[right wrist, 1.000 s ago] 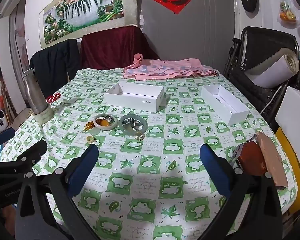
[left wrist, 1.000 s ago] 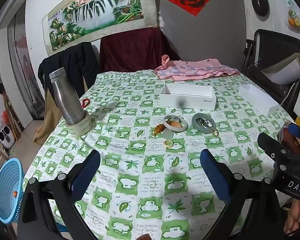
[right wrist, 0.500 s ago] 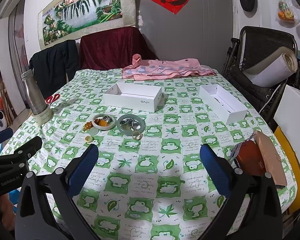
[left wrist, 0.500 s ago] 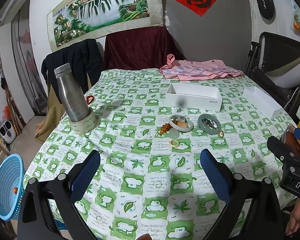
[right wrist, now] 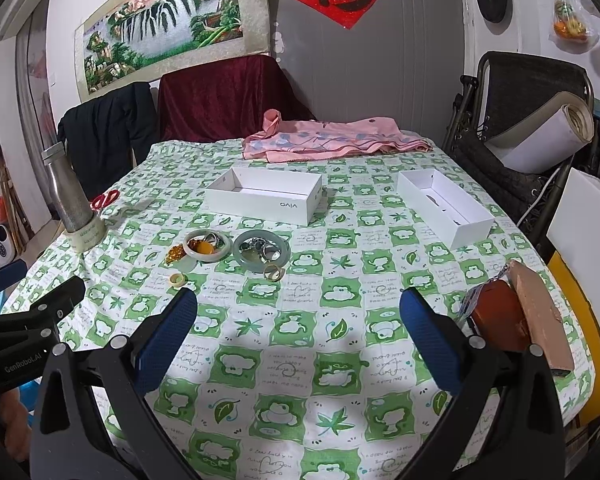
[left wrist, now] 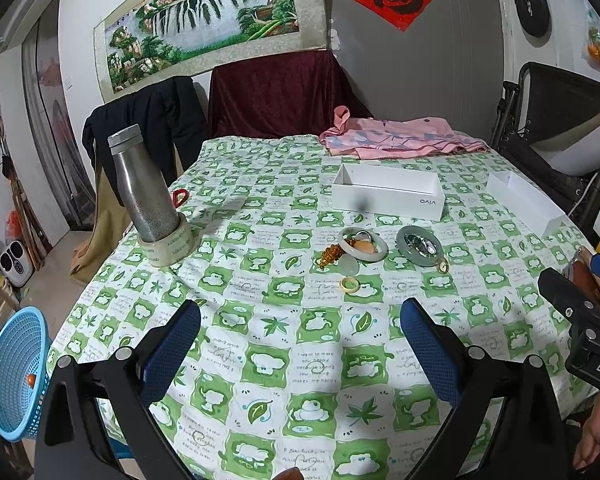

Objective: Organize jewelry

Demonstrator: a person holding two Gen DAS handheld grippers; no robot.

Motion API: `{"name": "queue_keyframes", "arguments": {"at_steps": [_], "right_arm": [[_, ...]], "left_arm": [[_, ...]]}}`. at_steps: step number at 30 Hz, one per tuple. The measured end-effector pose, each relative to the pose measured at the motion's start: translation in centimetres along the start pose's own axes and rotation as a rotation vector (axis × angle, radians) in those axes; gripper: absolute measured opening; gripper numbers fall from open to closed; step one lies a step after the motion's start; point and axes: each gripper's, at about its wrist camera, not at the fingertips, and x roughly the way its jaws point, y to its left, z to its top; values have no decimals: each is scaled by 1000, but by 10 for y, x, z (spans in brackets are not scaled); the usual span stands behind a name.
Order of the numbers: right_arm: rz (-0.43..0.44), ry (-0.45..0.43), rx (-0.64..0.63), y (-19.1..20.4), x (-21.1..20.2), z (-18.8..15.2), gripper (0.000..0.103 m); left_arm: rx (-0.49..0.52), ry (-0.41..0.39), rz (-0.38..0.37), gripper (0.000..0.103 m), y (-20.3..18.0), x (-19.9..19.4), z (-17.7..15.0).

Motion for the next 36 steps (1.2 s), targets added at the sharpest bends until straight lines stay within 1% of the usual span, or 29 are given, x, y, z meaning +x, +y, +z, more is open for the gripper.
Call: {"name": "queue_keyframes", "arguments": {"at_steps": [36], "right_arm": [[2, -3, 7, -3, 1, 0, 96]], "left_arm": [[0, 5, -1, 98, 0, 0, 0]]}}
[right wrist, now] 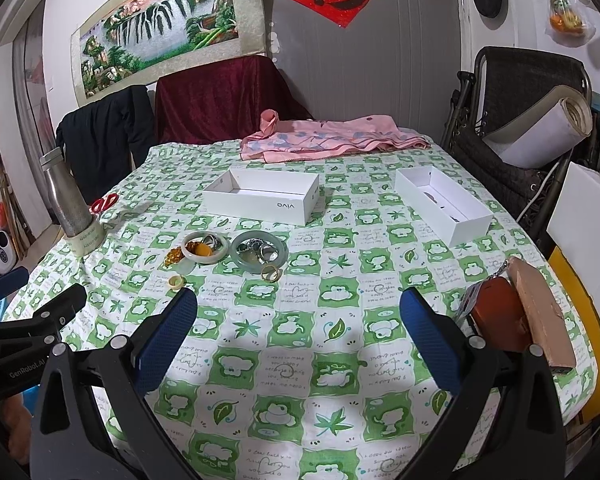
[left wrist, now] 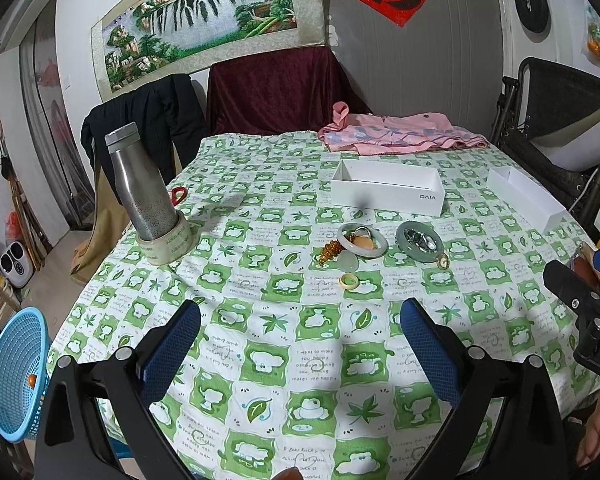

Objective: Organize jewelry

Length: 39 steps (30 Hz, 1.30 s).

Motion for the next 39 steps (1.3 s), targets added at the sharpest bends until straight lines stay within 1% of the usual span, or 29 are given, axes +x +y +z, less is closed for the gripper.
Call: {"name": "queue_keyframes", "arguments": {"at_steps": [10, 17, 22, 24, 30, 35, 37, 39], "right_arm": [[2, 6, 6, 1, 0, 0, 96], [5, 24, 19, -1, 7, -4, 96], [13, 55, 26, -4, 17, -7, 96], [10, 75, 23, -5, 24, -10, 96], [18, 174, 47, -16, 61, -23, 96], [6, 222, 51, -25, 87, -29, 96], [13, 233, 56, -30, 94, -29, 96], [22, 240, 60, -32, 101, -27, 96]], "left_arm": [[7, 11, -1, 98, 1, 2, -10], [3, 45, -5, 98, 3, 11, -8], [-5, 109, -27, 98, 11, 34, -16], [-11, 137, -19, 98, 15, 46, -21], [-24, 256, -24, 98, 23, 89, -36], [-31, 330, -59, 98, 26, 118, -46], [-58, 326, -78, 99, 31, 121, -46], [-49, 312, -75, 99, 30, 124, -46]]}}
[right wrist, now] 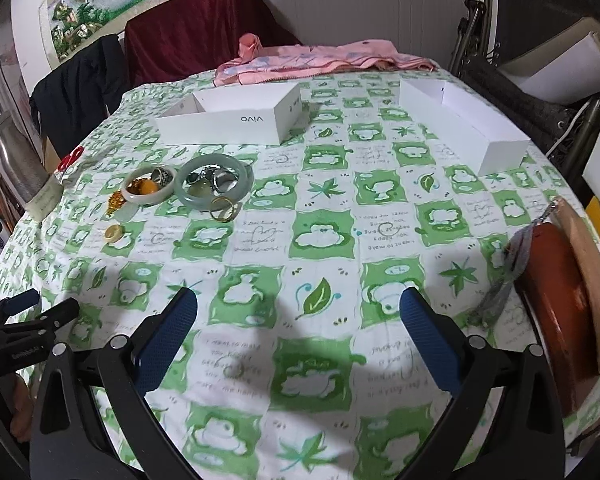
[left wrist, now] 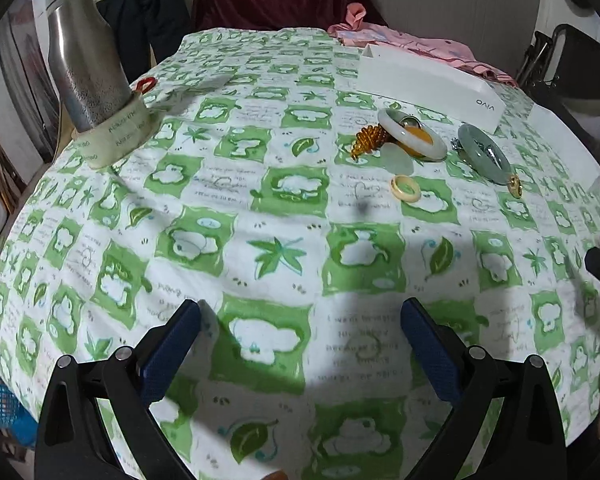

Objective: Organize jewelry
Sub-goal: 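Move the left tool to the white bangle and grasp it while the right tool approaches the jade bangle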

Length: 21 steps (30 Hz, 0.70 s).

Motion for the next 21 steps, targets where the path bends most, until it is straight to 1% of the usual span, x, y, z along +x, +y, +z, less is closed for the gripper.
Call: {"name": "queue_keyframes", "arguments": {"at_steps": [4, 7, 10, 11, 15, 18, 21], "right_arm": [[10, 17, -13, -3, 12, 5, 96], [5, 34, -19, -6, 22, 9, 96], [24, 66, -20, -9, 33, 11, 97], [25, 81, -29, -9, 37, 11, 98], [1, 85, -71, -2, 41, 12, 98], [1, 83, -72, -1, 41, 11, 98], [-2, 83, -73, 0, 42, 10, 98]], "left_arm": [[16, -41, -7, 99, -1, 0, -3], [12, -37, -6, 99, -2, 1, -1], [20, -12, -11, 99, -1, 2, 3], [27, -4, -13, 99, -2, 4, 7], [71, 5, -30, 98, -11, 11, 24], [124, 5, -55, 98, -24, 17, 37], [152, 1, -76, 98, -33, 24, 54]]}}
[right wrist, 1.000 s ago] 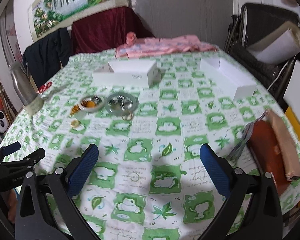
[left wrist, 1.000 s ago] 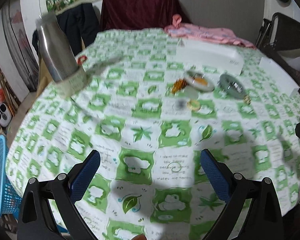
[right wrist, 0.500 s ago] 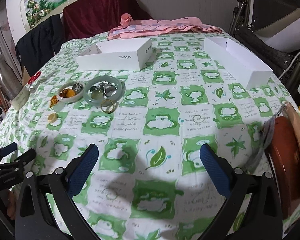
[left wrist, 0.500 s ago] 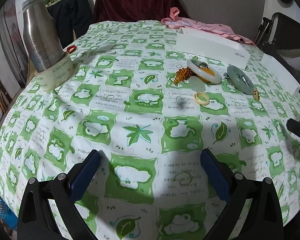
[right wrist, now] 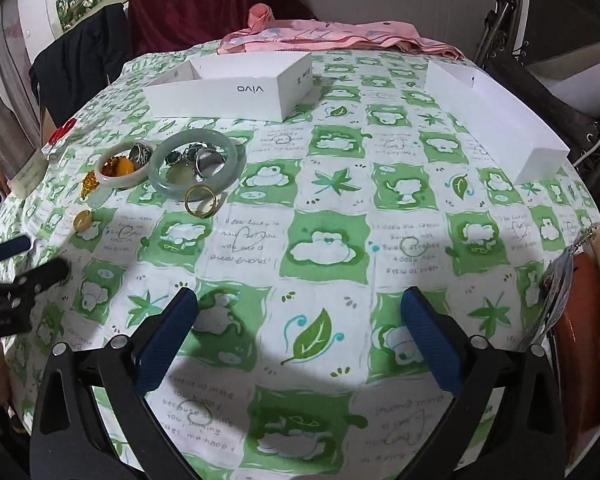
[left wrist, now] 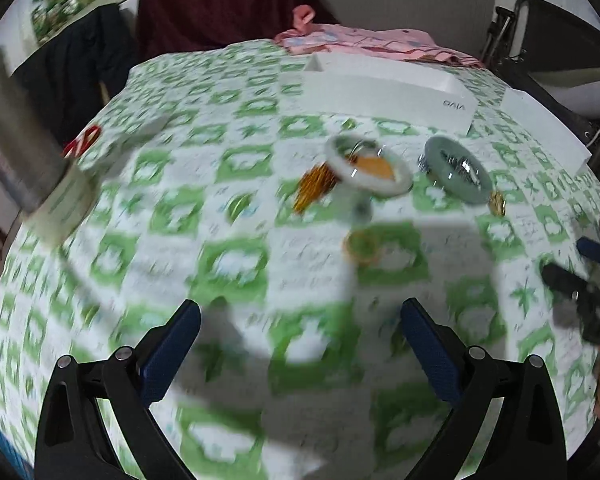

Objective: Organize jewelry
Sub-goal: 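Move the left tool to the white bangle and grasp it while the right tool approaches the jade bangle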

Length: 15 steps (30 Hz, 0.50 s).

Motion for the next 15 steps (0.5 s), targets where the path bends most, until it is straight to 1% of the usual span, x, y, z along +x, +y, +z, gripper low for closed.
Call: {"name": "queue_keyframes", "arguments": {"at_steps": [3, 7, 9, 12, 14, 15], "right_arm": [[-5, 4, -6, 0, 0, 1, 98], [0, 1, -1, -1, 0, 1, 98], [3, 0, 1, -1, 0, 1, 98], [6, -2, 4, -1, -1, 1, 98], [5, -2, 4, -1, -1, 1, 98], [5, -2, 4, -1, -1, 1, 98]], "left_arm": [[19, -16, -10, 98, -5, 5, 16], [89, -28, -20, 98, -21, 17, 42], [124, -25, -37, 98, -30, 25, 53], [149, -31, -32, 98, -38, 36, 65], [149, -28, -36, 96, -39, 45, 74], [146, -21, -32, 88, -39, 51, 78]]}}
